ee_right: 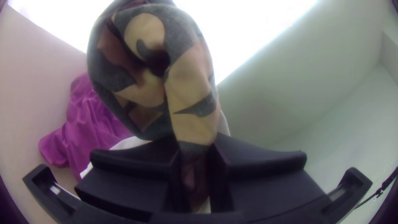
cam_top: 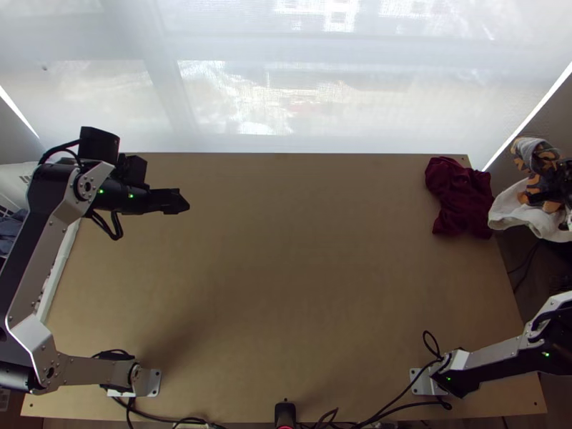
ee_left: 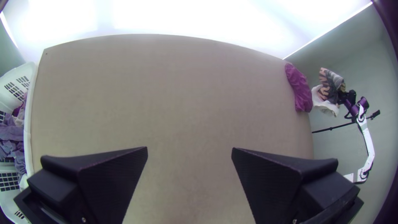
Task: Fold the t-shirt
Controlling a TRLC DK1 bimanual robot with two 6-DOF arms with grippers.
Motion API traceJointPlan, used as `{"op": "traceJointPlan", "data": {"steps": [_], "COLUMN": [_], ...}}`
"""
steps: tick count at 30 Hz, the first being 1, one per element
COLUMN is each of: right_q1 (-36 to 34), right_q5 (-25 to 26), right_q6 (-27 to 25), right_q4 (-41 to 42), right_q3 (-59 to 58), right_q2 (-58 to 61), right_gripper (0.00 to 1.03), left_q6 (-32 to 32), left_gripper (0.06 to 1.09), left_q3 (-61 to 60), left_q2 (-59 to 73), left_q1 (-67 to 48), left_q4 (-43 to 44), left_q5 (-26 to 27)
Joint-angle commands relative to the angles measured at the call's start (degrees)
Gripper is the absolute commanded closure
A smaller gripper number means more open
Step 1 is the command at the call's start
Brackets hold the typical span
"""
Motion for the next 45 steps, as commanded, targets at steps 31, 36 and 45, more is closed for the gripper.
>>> {"op": "traceJointPlan", "data": {"steps": [31,36,45], "right_q1": [23.6,23.6,25.3], "right_q5": [12.7,11.7,10.5], "right_q6": [14.7,15.1,16.1], "right_q4": [5.1,5.3,7.0], "right_q3": [-23.7,-28.7,-21.5], "right_q2": [0.4,-8.4,-13.1], "right_gripper": [0.27,0.05,0.04], "left_q6": [3.1,2.1,0.9], "left_gripper": [0.10,0.10,0.10], "left_q3": [-2.0,-2.5,-6.5], "left_q2": [-2.7,-3.4,-7.3], "left_q1": [8.2,7.9,7.9], "left_q4": [-2.4,-2.4,-2.4], "left_q5": [0.2,0.2,0.1]}}
